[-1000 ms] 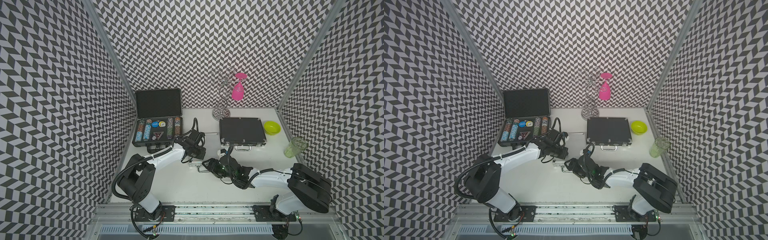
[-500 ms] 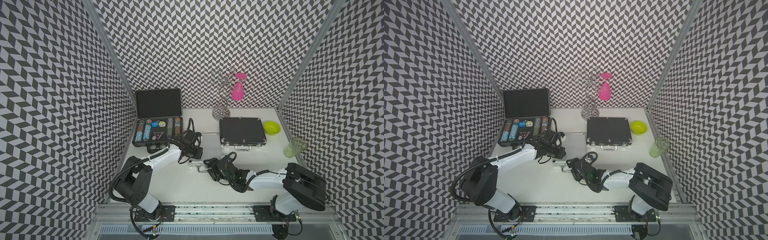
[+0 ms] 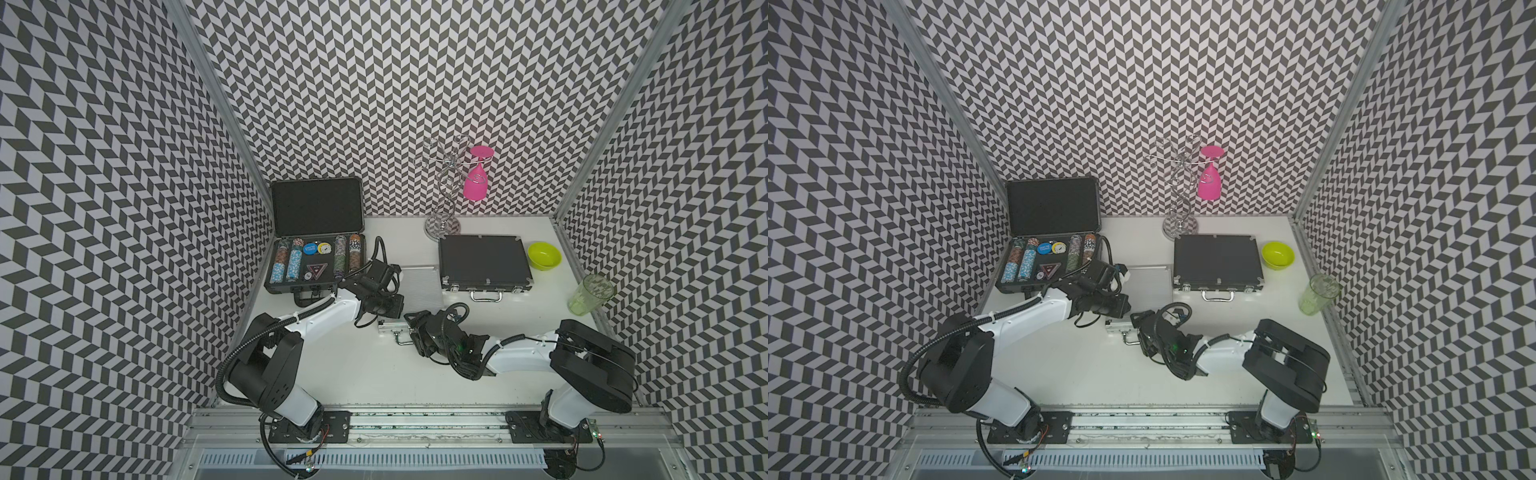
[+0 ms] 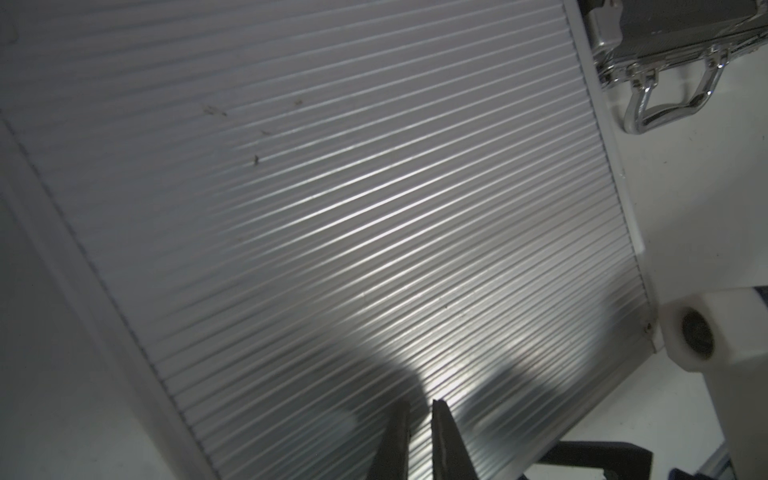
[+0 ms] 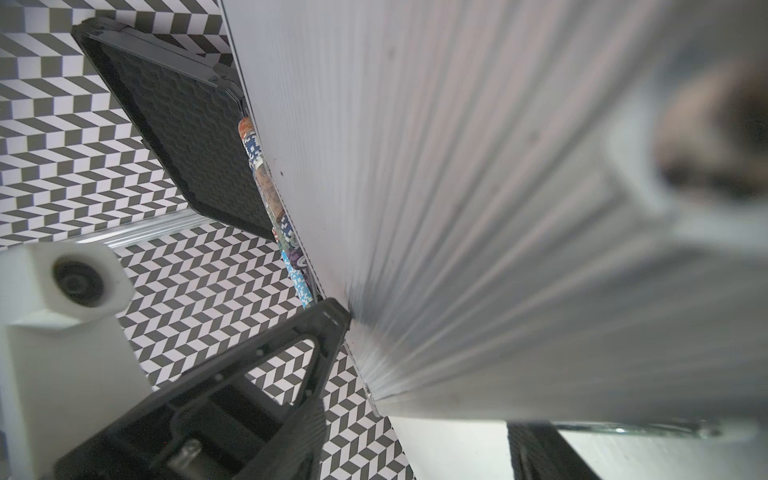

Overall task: Close the poker set cases
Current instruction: Fasten the fastener on the poker set case.

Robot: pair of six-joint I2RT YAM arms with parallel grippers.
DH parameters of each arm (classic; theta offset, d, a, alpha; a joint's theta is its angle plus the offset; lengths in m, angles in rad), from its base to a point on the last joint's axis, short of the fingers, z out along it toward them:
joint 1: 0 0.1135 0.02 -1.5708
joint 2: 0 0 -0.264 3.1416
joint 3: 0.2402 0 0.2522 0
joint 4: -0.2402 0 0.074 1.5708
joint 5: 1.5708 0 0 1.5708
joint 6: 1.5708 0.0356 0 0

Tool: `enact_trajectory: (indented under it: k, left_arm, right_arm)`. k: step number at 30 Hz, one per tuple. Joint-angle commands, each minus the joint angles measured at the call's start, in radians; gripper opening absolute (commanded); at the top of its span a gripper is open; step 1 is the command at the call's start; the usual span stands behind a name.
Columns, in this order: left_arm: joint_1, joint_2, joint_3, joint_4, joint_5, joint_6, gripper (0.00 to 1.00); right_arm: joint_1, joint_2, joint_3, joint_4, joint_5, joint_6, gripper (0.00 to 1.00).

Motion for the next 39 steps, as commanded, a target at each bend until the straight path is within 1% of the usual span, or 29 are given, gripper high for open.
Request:
enact_trajectory:
  k: [1, 10, 19, 22, 26, 39]
  left_arm:
    - [0.01, 0.026, -0.058, -0.146, -0.036, -0.008, 0.16]
    - [0.015, 0.024, -0.059, -0.141, -0.033, -0.01, 0.16]
    - [0.015, 0.022, -0.061, -0.134, -0.03, -0.012, 0.16]
    - [0.015, 0.021, -0.063, -0.132, -0.025, -0.017, 0.16]
    - [0.015, 0.015, -0.06, -0.134, -0.026, -0.016, 0.16]
    - [0.016, 0.015, -0.06, -0.13, -0.028, -0.018, 0.16]
  right_arm:
    - [-0.002, 0.015, 0.013, -0.008, 0.015, 0.038, 0.71]
    - [-0.002, 0.01, 0.005, -0.096, 0.001, 0.067, 0.73]
    - [-0.002, 0.026, -0.02, -0.105, -0.007, 0.115, 0.77]
    - [-0.002, 0.047, -0.014, -0.104, 0.004, 0.136, 0.77]
    - [-0.002, 0.07, -0.015, -0.096, -0.014, 0.163, 0.77]
    - [0.003, 0.004, -0.038, -0.176, -0.049, 0.14, 0.77]
